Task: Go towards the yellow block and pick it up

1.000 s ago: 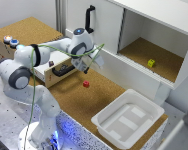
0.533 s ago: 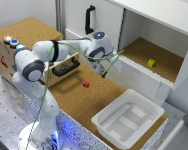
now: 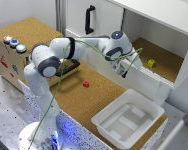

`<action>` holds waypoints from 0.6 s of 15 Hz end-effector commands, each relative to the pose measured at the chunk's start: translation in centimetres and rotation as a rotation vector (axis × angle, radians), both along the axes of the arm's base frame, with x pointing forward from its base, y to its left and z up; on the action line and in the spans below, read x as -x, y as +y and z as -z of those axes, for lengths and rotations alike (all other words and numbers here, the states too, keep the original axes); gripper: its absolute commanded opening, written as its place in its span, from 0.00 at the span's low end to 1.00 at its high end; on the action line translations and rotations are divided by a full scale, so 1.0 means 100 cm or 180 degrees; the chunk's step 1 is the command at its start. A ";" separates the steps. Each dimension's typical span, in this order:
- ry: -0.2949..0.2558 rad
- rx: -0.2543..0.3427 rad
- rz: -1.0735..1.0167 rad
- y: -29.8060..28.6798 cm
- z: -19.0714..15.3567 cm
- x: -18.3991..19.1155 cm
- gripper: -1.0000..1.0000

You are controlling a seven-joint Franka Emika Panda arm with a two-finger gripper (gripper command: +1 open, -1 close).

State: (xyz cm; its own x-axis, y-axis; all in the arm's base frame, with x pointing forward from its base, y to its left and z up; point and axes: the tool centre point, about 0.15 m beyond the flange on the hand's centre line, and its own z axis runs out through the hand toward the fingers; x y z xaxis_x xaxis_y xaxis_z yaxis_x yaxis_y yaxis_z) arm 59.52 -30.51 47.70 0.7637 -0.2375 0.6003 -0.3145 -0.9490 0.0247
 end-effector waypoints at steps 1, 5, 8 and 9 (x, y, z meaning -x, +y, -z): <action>0.0178 -0.0357 -0.0429 -0.052 -0.004 -0.065 1.00; 0.0232 -0.0389 -0.0692 -0.054 0.000 -0.083 1.00; 0.0293 -0.0417 -0.0852 -0.052 0.005 -0.094 1.00; 0.0296 -0.0427 -0.0885 -0.050 0.006 -0.095 0.00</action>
